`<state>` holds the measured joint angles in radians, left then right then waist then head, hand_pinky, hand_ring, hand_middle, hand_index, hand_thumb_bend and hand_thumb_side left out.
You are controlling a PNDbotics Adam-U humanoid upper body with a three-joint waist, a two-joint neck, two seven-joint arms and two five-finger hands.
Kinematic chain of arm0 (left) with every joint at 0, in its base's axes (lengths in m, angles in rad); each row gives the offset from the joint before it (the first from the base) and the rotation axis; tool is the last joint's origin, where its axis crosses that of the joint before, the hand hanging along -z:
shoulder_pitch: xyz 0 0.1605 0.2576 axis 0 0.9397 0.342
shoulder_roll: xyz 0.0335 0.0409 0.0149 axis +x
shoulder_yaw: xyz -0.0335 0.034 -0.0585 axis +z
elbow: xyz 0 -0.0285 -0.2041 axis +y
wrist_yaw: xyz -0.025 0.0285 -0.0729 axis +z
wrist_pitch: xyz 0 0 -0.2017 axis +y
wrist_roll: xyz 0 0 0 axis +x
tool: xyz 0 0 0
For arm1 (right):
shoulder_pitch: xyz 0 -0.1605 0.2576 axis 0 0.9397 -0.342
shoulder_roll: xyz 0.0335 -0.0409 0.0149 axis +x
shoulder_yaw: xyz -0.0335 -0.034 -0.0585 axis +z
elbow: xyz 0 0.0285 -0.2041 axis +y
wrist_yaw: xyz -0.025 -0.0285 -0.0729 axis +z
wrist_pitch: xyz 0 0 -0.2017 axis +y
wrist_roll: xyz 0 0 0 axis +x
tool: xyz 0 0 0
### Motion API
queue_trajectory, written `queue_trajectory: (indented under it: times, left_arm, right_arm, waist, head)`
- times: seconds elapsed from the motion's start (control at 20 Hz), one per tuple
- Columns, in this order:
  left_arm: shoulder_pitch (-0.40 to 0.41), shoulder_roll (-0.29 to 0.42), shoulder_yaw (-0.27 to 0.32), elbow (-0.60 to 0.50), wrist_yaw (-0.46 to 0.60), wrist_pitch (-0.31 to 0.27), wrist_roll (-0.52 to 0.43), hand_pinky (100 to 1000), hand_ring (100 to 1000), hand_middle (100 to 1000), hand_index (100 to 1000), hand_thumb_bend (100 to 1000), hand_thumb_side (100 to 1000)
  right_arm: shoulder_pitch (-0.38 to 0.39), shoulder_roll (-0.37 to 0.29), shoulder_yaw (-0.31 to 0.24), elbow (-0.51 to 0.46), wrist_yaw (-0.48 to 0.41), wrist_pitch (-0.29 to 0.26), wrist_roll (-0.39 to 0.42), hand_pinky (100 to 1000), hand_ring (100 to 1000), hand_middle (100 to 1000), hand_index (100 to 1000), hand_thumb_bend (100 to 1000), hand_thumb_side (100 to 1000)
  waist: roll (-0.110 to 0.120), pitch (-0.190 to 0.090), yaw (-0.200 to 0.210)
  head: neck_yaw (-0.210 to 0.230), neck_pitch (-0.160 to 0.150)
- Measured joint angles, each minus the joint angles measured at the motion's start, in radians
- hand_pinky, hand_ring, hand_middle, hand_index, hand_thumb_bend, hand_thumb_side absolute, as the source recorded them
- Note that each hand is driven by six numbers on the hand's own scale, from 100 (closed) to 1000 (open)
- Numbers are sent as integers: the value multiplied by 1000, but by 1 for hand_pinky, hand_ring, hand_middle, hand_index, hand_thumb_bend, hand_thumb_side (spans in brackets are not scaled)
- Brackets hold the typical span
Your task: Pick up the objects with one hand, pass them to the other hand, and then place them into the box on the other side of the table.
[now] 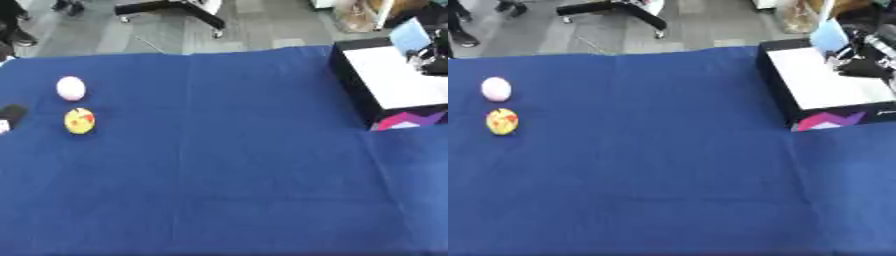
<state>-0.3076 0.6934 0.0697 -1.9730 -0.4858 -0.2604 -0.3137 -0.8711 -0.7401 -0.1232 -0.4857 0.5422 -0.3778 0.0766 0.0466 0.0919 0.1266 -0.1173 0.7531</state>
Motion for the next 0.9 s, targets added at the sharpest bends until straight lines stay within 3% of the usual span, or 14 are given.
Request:
queue_trajectory:
  times: [0.2,0.4,0.65,0.9]
  left_arm:
    - [0,0,0,0,-1,0,0,820,647,616,795,343,265]
    - [1,0,0,1,-5,1,-1,820,647,615,795,341,265]
    - [2,0,0,1,-7,1,-1,821,648,615,795,336,265]
    - [7,0,0,1,-8,1,-2,822,647,614,795,334,264]
  right_arm:
    - [0,-2,3,10,183,-24,-102,1000,800,860,1000,100,200]
    - [0,-9,4,10,307,-56,-137,1000,857,914,1000,100,198]
    - [7,-19,4,12,404,-90,-102,1000,910,974,1000,100,215]
    - [9,-24,0,11,440,-119,-59,1000,931,990,1000,100,222]
  waist:
    - [0,0,0]
    - [0,0,0]
    - [0,0,-2]
    - [0,-1,-3]
  head:
    - [2,0]
    - [3,0]
    - [3,0]
    - [5,0]
